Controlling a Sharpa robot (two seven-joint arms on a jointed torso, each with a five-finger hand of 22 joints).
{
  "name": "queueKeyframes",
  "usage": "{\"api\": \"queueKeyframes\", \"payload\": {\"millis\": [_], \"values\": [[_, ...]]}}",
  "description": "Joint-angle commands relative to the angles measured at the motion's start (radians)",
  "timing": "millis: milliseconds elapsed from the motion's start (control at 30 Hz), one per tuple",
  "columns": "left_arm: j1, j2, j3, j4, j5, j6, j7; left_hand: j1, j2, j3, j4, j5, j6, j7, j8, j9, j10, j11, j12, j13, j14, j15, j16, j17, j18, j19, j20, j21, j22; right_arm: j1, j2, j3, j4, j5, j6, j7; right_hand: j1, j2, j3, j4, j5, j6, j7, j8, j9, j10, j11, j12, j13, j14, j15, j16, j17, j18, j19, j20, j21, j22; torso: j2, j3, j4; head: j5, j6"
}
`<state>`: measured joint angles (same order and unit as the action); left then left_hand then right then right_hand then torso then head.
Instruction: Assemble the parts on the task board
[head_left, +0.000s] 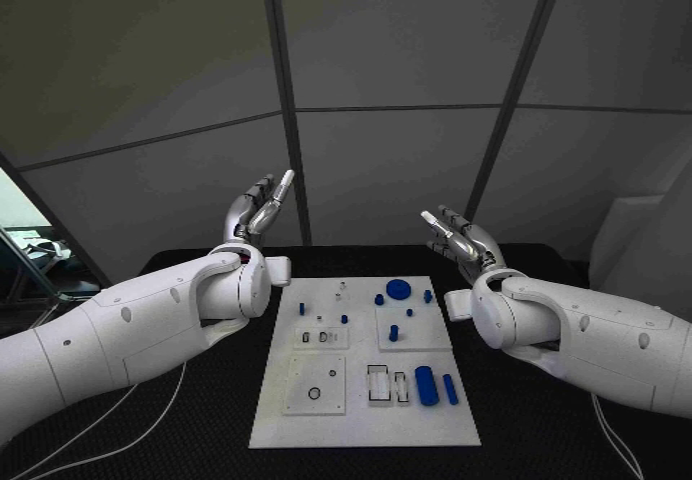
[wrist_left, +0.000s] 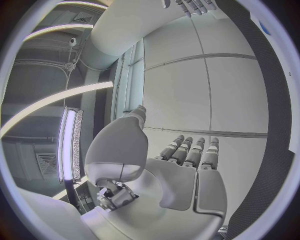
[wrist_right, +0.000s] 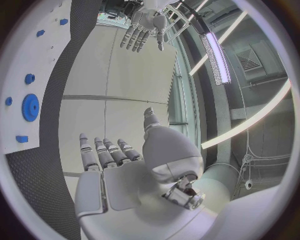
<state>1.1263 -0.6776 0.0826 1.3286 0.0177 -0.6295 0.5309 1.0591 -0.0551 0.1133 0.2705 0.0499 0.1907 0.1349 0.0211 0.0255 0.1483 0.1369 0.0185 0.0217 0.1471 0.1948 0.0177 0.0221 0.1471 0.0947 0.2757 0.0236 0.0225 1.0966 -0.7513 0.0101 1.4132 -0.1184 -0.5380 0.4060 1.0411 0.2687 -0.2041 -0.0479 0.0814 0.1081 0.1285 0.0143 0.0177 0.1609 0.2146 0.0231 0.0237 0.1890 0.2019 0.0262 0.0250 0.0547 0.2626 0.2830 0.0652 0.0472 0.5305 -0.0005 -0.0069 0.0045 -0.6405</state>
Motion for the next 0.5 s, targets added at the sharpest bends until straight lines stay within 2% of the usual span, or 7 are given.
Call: {"api": "queueKeyframes", "payload": {"millis": [33, 167, 233, 267, 333, 433, 500], "values": [[0.002, 0.003, 0.001, -0.006, 0.001, 0.072, 0.042, 0.056, 0.006, -0.002, 0.012, 0.005, 0.022, 0.052, 0.007, 0.003, 0.02, 0.012, 0.006, 0.003, 0.019, 0.021, 0.008, 0.003, 0.001, 0.013, 0.018, 0.01, 0.005, 0.008, 0.005, 0.002, -0.021, -0.111, 0.18, -0.071, 0.168, 0.016, 0.009, -0.081, -0.02, 0.148, 0.147, 0.032, 0.019, 0.215, 0.029, 0.037, 0.02, 0.272, 0.017, 0.048, 0.024, 0.058, 0.22, 0.007, 0.088, 0.039, 0.0, -0.0001, -0.0004, 0.0, 0.0], [0.002, 0.003, 0.001, -0.006, 0.001, 0.072, 0.042, 0.074, 0.016, -0.015, 0.007, 0.004, 0.051, 0.066, 0.012, 0.007, 0.046, 0.027, 0.009, 0.006, 0.063, 0.034, 0.015, 0.009, -0.01, 0.042, 0.019, 0.024, 0.012, 0.014, 0.009, 0.003, -0.04, -0.136, 0.225, -0.089, 0.254, 0.012, 0.051, -0.147, -0.024, 0.299, 0.148, 0.061, 0.034, 0.437, 0.032, 0.072, 0.034, 0.51, 0.011, 0.084, 0.037, 0.1, 0.408, 0.006, 0.163, 0.063, 0.0, -0.0001, -0.0004, 0.0, 0.0], [0.002, 0.003, 0.001, -0.006, 0.001, 0.072, 0.042, 0.096, 0.016, -0.023, -0.003, 0.004, 0.098, 0.078, 0.02, 0.011, 0.084, 0.039, 0.013, 0.009, 0.141, 0.044, 0.033, 0.018, -0.019, 0.107, 0.019, 0.054, 0.028, 0.016, 0.009, 0.003, -0.045, -0.142, 0.235, -0.093, 0.294, 0.009, 0.075, -0.181, -0.023, 0.423, 0.134, 0.089, 0.048, 0.634, 0.01, 0.111, 0.047, 0.681, -0.016, 0.124, 0.049, 0.124, 0.508, 0.001, 0.213, 0.079, 0.0, -0.0001, -0.0004, 0.0, 0.0], [0.0, -0.023, -0.006, -0.005, -0.007, 0.102, 0.026, 0.108, 0.013, -0.027, -0.008, 0.003, 0.123, 0.084, 0.024, 0.014, 0.113, 0.045, 0.018, 0.012, 0.189, 0.05, 0.046, 0.023, -0.025, 0.154, 0.02, 0.076, 0.04, 0.031, -0.006, 0.004, -0.072, -0.385, 0.175, -0.074, 0.302, 0.008, 0.081, -0.191, -0.023, 0.469, 0.128, 0.098, 0.051, 0.668, 0.002, 0.117, 0.047, 0.712, -0.025, 0.13, 0.049, 0.128, 0.538, -0.004, 0.227, 0.082, 0.003, -0.005, -0.0033, -0.006, -0.014], [0.0, -0.03, -0.006, 0.001, -0.011, 0.102, 0.023, 0.125, 0.006, -0.032, -0.014, 0.002, 0.166, 0.093, 0.032, 0.019, 0.176, 0.056, 0.029, 0.019, 0.261, 0.055, 0.066, 0.03, -0.033, 0.223, 0.018, 0.108, 0.056, 0.037, -0.004, 0.004, -0.08, -0.43, 0.169, -0.077, 0.313, 0.006, 0.087, -0.204, -0.022, 0.538, 0.122, 0.113, 0.058, 0.704, -0.009, 0.125, 0.047, 0.75, -0.037, 0.139, 0.049, 0.132, 0.572, -0.013, 0.243, 0.086, 0.005, -0.0061, -0.0028, -0.007, -0.015], [-0.001, -0.051, -0.007, 0.019, -0.02, 0.103, 0.015, 0.177, 0.001, -0.034, -0.04, 0.003, 0.32, 0.123, 0.068, 0.036, 0.432, 0.099, 0.098, 0.047, 0.535, 0.024, 0.149, 0.063, -0.006, 0.469, 0.014, 0.226, 0.113, 0.054, 0.003, 0.004, -0.097, -0.553, 0.158, -0.088, 0.327, 0.002, 0.1, -0.234, -0.022, 0.672, 0.105, 0.134, 0.064, 0.779, -0.03, 0.129, 0.042, 0.827, -0.064, 0.149, 0.047, 0.13, 0.636, -0.043, 0.273, 0.093, 0.013, -0.0058, -0.004, -0.006, -0.015], [-0.001, -0.065, -0.007, 0.032, -0.028, 0.104, 0.007, 0.211, 0.008, -0.032, -0.064, 0.006, 0.442, 0.123, 0.097, 0.048, 0.601, 0.095, 0.153, 0.062, 0.643, 0.003, 0.187, 0.076, 0.018, 0.549, 0.011, 0.269, 0.129, 0.063, 0.007, 0.004, -0.106, -0.637, 0.155, -0.098, 0.333, -0.001, 0.106, -0.241, -0.02, 0.73, 0.096, 0.136, 0.062, 0.822, -0.042, 0.122, 0.039, 0.869, -0.079, 0.146, 0.044, 0.128, 0.663, -0.059, 0.287, 0.096, 0.019, -0.0058, -0.0068, -0.002, -0.014]]}}
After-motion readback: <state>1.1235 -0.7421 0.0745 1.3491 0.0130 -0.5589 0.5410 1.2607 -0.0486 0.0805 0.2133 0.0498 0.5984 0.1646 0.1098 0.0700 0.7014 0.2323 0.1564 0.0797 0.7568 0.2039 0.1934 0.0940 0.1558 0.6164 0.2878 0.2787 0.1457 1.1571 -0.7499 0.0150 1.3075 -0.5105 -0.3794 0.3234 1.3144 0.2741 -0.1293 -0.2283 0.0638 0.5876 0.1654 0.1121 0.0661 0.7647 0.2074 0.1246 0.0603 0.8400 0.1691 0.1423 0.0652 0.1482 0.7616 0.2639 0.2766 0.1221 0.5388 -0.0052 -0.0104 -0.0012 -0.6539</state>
